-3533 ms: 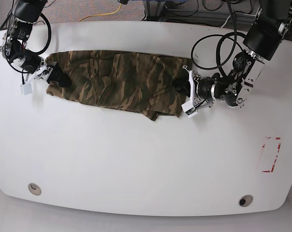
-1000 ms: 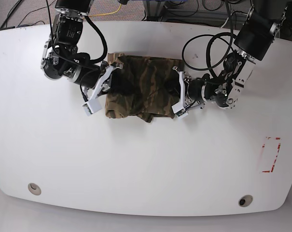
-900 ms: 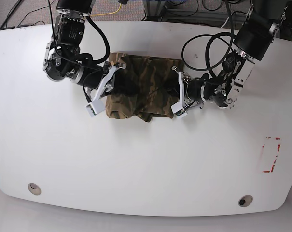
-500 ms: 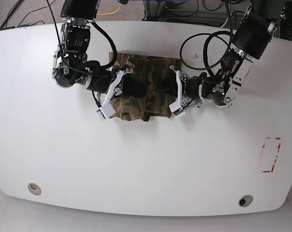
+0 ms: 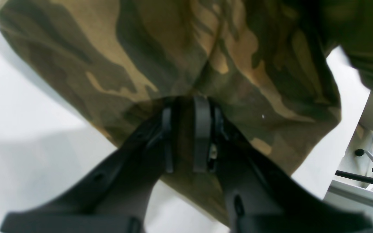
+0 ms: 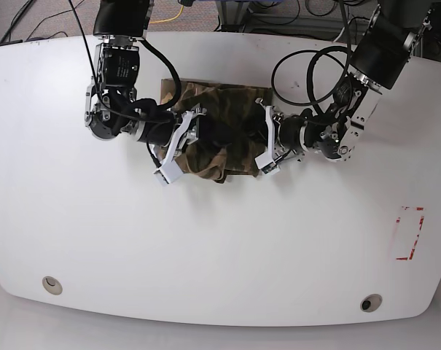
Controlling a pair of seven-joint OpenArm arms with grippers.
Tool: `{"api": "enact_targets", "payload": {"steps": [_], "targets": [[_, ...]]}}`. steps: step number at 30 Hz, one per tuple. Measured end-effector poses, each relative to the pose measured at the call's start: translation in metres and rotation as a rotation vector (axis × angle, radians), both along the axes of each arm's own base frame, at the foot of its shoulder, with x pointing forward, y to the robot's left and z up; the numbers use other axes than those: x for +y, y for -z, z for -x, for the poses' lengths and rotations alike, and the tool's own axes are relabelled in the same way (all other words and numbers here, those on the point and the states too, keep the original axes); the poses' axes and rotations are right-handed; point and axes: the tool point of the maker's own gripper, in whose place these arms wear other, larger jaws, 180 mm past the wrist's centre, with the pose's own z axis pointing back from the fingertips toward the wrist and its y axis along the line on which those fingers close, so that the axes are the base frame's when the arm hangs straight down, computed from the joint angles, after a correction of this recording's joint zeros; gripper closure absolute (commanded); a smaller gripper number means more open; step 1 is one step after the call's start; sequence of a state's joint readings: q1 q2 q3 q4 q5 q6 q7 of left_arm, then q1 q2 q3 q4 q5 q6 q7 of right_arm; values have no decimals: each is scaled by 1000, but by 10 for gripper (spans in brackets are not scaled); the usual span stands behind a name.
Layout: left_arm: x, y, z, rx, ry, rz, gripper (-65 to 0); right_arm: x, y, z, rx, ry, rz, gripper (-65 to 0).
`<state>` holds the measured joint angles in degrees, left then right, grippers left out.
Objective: Layout the t-shirt on the table in an organized manner, then fold the t-shirt properly
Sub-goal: 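Fold the strip end with the right gripper toward the left gripper, then release the right gripper and regrasp the folded bundle edge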
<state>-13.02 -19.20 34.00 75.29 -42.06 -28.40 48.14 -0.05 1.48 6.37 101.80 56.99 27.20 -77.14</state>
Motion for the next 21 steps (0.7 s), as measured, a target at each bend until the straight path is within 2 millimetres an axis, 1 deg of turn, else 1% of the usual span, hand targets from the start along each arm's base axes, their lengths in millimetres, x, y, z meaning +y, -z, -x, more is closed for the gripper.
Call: {"api": "enact_targets", "payload": {"steps": [4, 7, 13, 21], "targets": [[0, 0, 0, 0, 0, 0, -74, 17, -4, 5, -4, -39, -25, -327], [0, 0, 0, 0, 0, 1, -74, 24, -8, 4, -11, -36, -53, -327], [-1, 0, 0, 1, 0, 1, -74, 28, -12, 1, -21, -33, -65, -327], [-2, -1, 0, 0, 1, 6, -71, 35, -29, -12, -69, -37, -91, -323]]}}
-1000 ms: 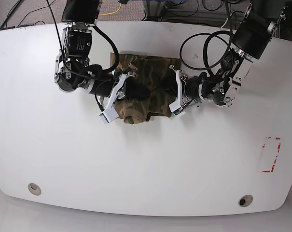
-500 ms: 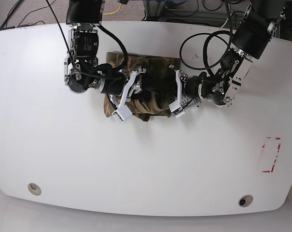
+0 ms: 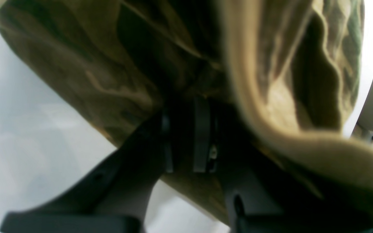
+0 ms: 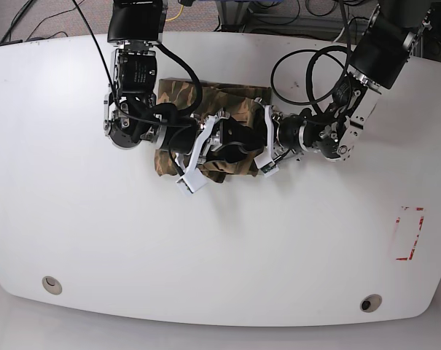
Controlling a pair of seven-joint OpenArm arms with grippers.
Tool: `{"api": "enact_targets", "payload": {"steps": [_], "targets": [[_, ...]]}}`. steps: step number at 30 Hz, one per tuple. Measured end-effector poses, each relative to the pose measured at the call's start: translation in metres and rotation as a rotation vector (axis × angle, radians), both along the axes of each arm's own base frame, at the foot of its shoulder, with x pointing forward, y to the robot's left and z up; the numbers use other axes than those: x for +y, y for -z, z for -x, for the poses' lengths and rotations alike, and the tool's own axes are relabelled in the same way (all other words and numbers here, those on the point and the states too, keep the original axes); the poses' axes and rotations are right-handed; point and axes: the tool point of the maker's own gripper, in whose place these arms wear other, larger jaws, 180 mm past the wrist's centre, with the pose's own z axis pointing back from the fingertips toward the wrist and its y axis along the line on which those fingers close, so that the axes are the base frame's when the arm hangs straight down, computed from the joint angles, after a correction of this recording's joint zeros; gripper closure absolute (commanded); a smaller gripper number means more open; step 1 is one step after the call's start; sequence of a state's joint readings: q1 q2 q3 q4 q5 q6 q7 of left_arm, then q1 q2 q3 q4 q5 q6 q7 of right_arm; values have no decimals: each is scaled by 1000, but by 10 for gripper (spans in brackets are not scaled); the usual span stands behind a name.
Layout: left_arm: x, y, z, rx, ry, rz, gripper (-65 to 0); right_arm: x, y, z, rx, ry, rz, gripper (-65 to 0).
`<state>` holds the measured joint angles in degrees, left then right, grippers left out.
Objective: Layout the t-shirt on the table in an organized manner, then fold the t-shirt properly
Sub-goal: 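Release the right gripper and regrasp the folded bundle edge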
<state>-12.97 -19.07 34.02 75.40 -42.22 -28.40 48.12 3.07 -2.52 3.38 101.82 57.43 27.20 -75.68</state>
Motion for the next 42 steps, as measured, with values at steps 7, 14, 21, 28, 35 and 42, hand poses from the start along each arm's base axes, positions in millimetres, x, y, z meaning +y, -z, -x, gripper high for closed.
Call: {"api": "enact_targets", "payload": {"steps": [7, 14, 21, 28, 35, 42], "targets": [[5, -9, 2, -41, 35, -57, -74, -17, 1, -7, -26, 8, 51, -323], [45, -23, -11, -80, 0, -180, -75, -35, 5, -12, -26, 39, 83, -322], [58, -59, -35, -195, -41, -177, -103, -43, 7, -12, -29, 34, 108, -322], [60, -76, -44, -243, -72, -148, -231, -47, 6, -15, -40, 37, 121, -322], [75, -103, -61, -315, -147, -128, -243, -48, 1, -20, -57, 38, 127, -322], [131, -155, -99, -442, -387, -65, -243, -59, -3, -30, -89, 50, 160, -320]]}}
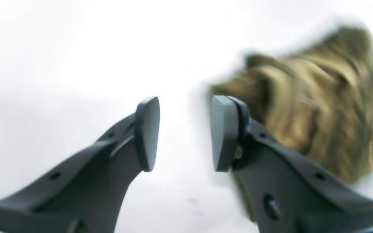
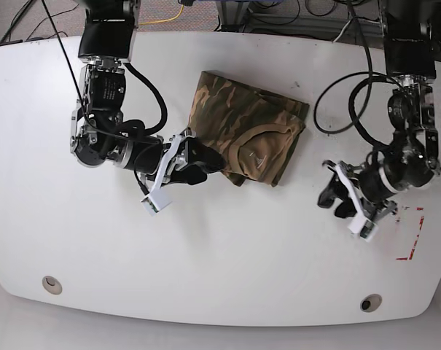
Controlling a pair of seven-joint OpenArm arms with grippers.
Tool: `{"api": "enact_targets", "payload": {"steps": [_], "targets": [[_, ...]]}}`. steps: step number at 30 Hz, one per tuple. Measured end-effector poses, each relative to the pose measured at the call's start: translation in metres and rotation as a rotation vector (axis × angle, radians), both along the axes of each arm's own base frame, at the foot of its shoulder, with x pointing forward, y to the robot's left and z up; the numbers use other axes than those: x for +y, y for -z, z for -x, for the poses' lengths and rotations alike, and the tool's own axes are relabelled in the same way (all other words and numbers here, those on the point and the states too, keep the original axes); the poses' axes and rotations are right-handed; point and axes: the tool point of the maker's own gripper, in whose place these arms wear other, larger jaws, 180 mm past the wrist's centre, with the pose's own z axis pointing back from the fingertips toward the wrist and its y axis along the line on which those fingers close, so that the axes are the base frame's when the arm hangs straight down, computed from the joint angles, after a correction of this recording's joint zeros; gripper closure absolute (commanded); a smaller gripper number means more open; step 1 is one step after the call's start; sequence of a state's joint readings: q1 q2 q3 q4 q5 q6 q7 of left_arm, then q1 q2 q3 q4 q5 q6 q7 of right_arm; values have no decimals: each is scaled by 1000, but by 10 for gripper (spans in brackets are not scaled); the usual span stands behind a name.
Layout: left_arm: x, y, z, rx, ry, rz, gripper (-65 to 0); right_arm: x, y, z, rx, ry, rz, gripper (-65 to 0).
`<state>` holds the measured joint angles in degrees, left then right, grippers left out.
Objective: Layout the t-shirt on the table in an organized manner, then fold the t-shirt properly
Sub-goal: 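Release the right gripper and regrasp the folded bundle edge, then fold the bundle edge with the right gripper over toward the left gripper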
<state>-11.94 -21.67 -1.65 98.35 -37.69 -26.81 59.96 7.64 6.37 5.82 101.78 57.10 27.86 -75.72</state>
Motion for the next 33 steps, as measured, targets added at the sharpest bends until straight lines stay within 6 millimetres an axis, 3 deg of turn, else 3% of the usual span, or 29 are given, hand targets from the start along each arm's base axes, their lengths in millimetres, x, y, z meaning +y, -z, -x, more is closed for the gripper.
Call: {"api": "enact_targets", "payload": {"steps": [2, 5, 11, 13, 18, 21, 27, 33], "targets": [[8, -9, -5, -16, -36, 39, -243, -2, -1, -3, -9, 3, 15, -319], [-4, -17, -5, -25, -18, 115, -243, -6, 3, -9, -24, 10, 74, -281], [-46, -14, 9, 12, 91, 219, -243, -13, 9, -18, -108, -20, 209, -63], [-58, -13, 14, 24, 114, 257, -243, -11, 20, -18, -122, -74, 294, -30], [-75, -15, 30, 29, 137, 328, -243, 13, 19, -23, -222, -128, 318, -25], [-80, -13, 43, 41, 148, 360, -243, 17, 33, -19, -224, -161, 385, -24], [-83, 2, 64, 101, 150, 387, -243, 25, 54, -2, -200, -195, 404, -24], [-78, 6, 79, 120, 143, 400, -243, 58, 66, 12, -207, -260, 347, -24]]}}
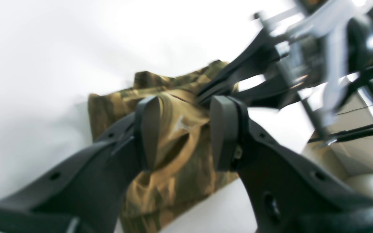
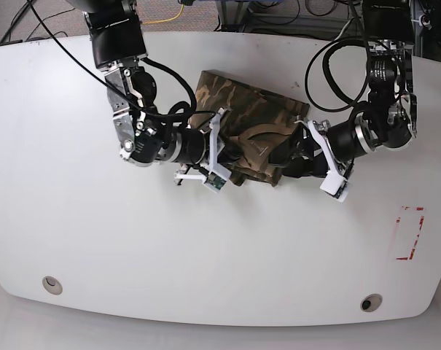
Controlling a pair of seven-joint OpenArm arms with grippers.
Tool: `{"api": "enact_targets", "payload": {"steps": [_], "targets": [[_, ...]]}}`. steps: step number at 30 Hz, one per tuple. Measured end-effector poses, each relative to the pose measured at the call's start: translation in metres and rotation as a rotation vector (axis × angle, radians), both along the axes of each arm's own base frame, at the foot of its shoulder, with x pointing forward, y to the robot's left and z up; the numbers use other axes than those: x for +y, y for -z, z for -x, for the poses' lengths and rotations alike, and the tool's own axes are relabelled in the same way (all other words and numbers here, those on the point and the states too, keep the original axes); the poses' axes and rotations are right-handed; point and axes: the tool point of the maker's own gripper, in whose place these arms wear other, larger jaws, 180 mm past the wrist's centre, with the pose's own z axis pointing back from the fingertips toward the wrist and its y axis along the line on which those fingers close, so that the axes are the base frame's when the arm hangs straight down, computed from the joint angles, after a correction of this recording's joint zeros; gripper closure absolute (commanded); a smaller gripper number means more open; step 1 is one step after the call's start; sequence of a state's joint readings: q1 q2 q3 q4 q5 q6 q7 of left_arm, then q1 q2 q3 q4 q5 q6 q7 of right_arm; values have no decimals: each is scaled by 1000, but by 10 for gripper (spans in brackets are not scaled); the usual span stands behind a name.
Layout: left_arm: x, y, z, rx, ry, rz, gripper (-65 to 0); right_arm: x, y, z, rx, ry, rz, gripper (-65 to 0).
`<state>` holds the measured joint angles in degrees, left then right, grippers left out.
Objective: Layout the t-shirt on the table in an organized manner, then fold the t-shirt properly
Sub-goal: 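Fold the bundle edge with the right gripper over toward the left gripper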
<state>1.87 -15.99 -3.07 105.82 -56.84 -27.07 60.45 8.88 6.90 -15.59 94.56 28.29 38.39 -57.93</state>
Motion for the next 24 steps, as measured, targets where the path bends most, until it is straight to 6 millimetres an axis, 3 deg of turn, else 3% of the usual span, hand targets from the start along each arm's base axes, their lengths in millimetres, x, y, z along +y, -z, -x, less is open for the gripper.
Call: {"api": "enact_targets", "payload": {"steps": [5, 9, 15, 19, 24], "targets": [[14, 8, 12, 25, -8, -41, -243, 25, 15, 3, 41, 0, -83, -24], [15, 2, 14, 14, 10, -40, -243, 36, 24, 1, 63, 2, -131, -24], [20, 4, 20, 21, 15, -51, -243, 35, 23, -10, 49, 19, -148, -24], [23, 9, 24, 38, 19, -72, -243, 33, 0, -15, -20, -2, -120, -25], [21, 8, 23, 35, 28, -71, -243, 22, -60, -31, -168, 19, -151, -27]]}}
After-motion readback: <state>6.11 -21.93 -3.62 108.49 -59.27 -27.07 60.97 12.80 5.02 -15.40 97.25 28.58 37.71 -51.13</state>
